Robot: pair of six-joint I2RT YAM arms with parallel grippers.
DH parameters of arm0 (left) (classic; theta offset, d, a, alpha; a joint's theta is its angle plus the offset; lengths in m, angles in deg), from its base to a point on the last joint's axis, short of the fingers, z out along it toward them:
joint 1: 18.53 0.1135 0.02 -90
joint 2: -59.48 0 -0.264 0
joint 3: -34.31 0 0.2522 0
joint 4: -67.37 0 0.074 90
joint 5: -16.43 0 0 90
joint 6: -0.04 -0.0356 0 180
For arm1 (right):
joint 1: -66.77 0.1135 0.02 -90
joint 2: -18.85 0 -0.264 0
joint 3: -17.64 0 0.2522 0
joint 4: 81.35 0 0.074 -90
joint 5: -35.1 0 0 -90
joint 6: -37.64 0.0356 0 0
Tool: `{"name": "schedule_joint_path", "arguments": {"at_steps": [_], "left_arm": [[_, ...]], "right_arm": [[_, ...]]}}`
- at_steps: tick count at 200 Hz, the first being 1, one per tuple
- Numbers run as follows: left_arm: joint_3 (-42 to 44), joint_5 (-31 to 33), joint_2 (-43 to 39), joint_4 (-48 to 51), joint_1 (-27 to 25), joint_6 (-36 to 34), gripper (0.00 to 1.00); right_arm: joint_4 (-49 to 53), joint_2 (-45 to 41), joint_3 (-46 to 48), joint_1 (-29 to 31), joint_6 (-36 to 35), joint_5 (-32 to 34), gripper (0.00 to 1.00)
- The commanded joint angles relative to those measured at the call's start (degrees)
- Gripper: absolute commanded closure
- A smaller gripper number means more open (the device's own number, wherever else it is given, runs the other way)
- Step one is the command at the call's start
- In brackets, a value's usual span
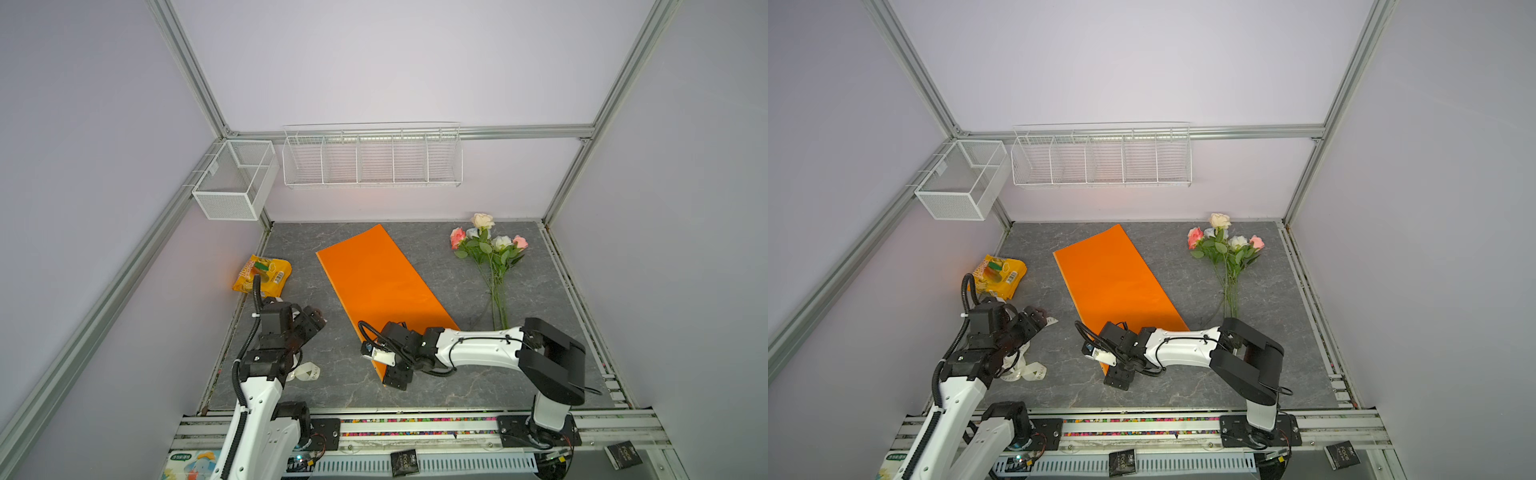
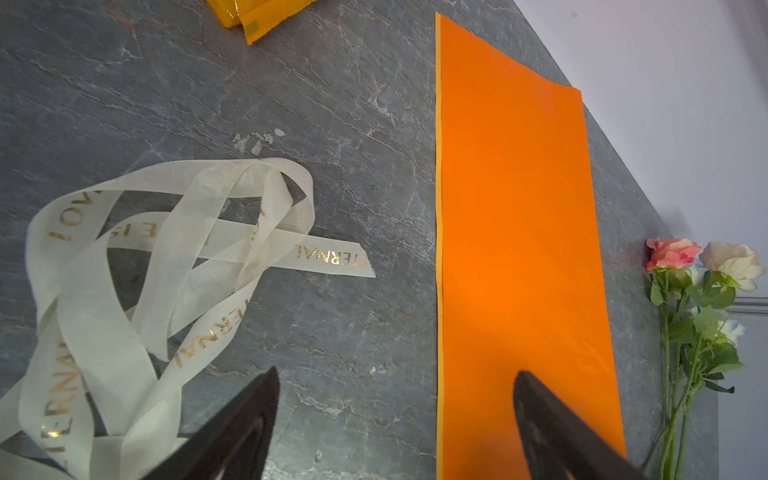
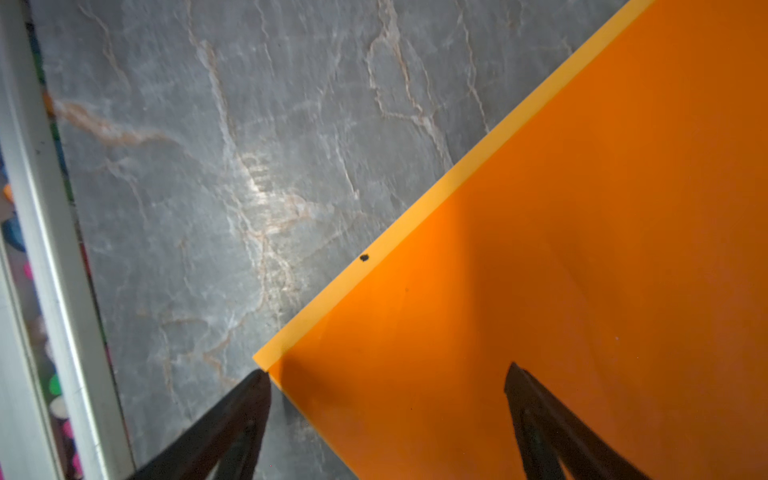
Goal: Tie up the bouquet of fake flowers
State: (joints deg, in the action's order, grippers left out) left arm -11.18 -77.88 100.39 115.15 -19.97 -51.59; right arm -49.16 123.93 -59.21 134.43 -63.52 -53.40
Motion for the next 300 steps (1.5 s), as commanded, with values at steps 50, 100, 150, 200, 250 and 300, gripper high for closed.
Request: {"name": "schedule_joint_path", "arguments": {"at_steps": [50,100,150,200,250,300], "left_arm": [[-0.44,-1.15,0.48,0.52,0.20,-0.68,0.12],[-1.12,-5.38,2.02,0.09,0.20,-0.77,0.12],[0.00,-17.38,6.77,-2.60,-1.41,2.45,0.18],[5.04,-21.61,13.94,-14.23,-19.96,16.87,0.23],[11.84,-19.99,18.06,-26.24,-28.24,29.23,0.36],[17.18,-16.38,19.23,-34.53,-30.43,36.87,0.46]], "right_arm": [[2.89,5.65,-0.18,0.24,1.28,2.19,0.23],[1.89,4.91,-0.79,-1.28,4.82,-1.41,0.43],[0.16,2.69,-0.80,-3.59,9.83,-6.73,0.58],[-5.10,-0.05,2.04,-5.29,14.39,-8.53,0.61],[-8.34,-0.31,4.20,-5.29,16.44,-9.45,0.59],[-9.46,-0.56,4.82,-5.31,16.78,-9.76,0.59]]}}
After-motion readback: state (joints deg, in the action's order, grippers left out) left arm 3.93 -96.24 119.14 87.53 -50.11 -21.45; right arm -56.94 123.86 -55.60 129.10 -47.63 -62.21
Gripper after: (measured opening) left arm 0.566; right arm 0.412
